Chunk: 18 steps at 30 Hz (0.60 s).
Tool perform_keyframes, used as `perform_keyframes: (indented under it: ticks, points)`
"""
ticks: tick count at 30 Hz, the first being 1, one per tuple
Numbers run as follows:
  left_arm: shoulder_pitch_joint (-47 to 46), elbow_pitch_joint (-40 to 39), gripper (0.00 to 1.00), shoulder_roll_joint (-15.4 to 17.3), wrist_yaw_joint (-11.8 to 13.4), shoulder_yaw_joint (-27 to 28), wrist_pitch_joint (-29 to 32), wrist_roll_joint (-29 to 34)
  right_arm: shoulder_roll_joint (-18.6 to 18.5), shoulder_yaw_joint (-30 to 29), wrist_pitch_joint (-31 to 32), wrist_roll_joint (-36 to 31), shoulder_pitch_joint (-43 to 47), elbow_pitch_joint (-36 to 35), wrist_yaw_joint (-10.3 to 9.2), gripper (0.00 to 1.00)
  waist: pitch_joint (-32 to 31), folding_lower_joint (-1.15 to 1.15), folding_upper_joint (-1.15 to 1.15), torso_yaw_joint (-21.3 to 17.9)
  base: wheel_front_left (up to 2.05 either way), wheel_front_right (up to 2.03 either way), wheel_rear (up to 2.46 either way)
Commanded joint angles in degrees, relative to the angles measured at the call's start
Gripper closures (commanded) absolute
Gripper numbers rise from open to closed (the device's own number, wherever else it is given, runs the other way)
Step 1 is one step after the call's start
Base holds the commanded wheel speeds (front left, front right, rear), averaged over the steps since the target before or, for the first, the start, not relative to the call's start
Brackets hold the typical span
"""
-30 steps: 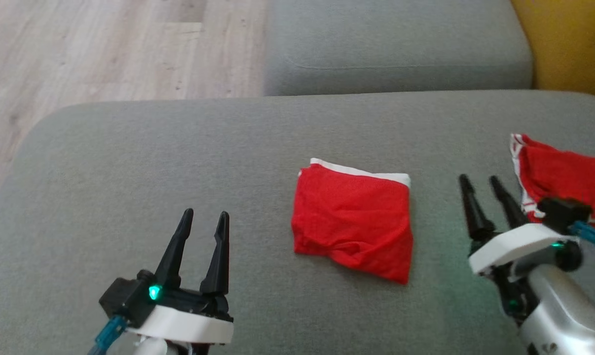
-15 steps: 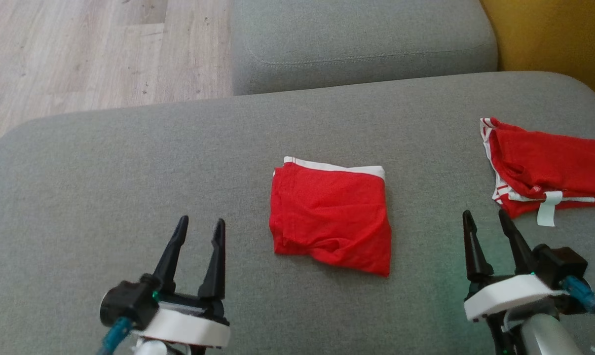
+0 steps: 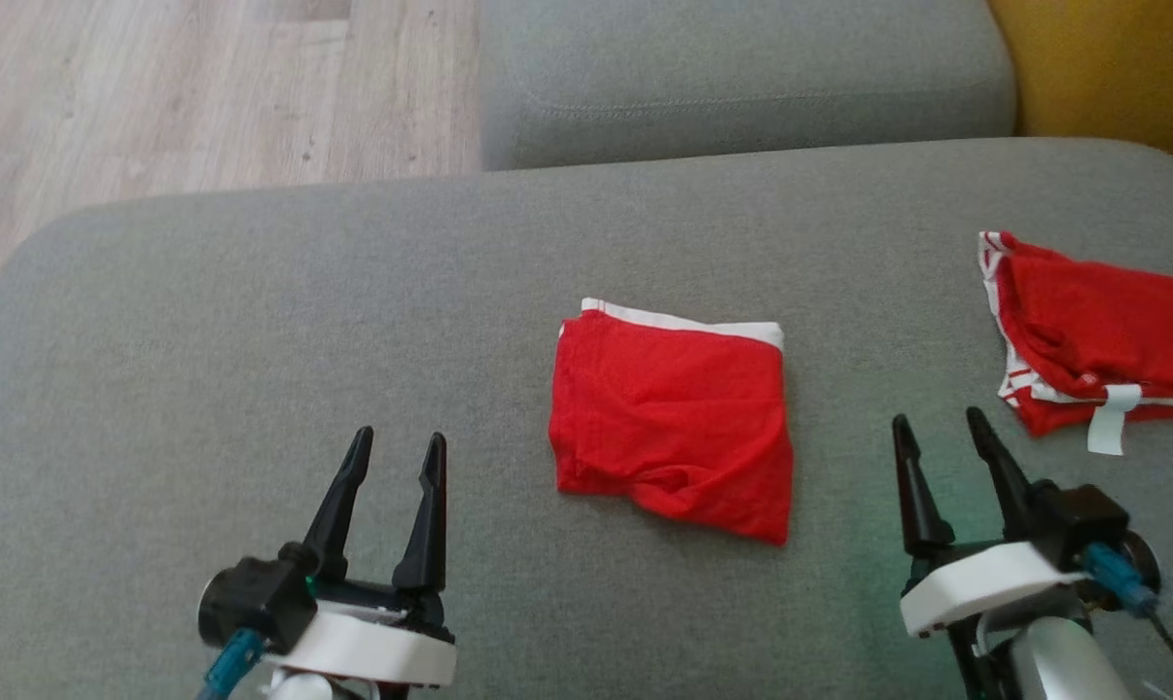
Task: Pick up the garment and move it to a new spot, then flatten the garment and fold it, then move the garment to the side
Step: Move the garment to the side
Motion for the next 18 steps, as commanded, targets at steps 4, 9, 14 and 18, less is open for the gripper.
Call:
perform_keyframes:
  ticks: [4, 9, 14, 18]
  points:
    - [-3.2, -1.7, 0.00, -0.2, 0.1, 0.6, -0.5, -0.2, 0.9, 2.0, 0.8, -2.8, -5.2, 1.5, -0.05, 0.00, 3.7, 0.00, 0.00, 2.0, 0.00, 0.00, 0.00]
    - [-4.5, -1.0, 0.00, -0.2, 0.1, -0.8, -0.5, 0.4, 1.4, 5.2, 1.9, -0.8, -9.6, 7.0, -0.05, 0.00, 5.8, 0.00, 0.00, 3.7, 0.00, 0.00, 0.00]
    - [-5.7, -0.4, 0.00, -0.2, 0.1, -2.2, -0.5, 0.2, 1.4, 7.9, 3.4, 3.0, -14.1, 14.3, -0.05, 0.00, 6.8, 0.00, 0.00, 5.5, 0.00, 0.00, 0.00]
    - [-6.4, 0.0, 0.00, -0.2, 0.1, -3.2, -0.5, 0.0, 1.5, 9.3, 4.9, 5.9, -16.8, 20.4, -0.05, 0.00, 7.3, 0.00, 0.00, 6.9, 0.00, 0.00, 0.00]
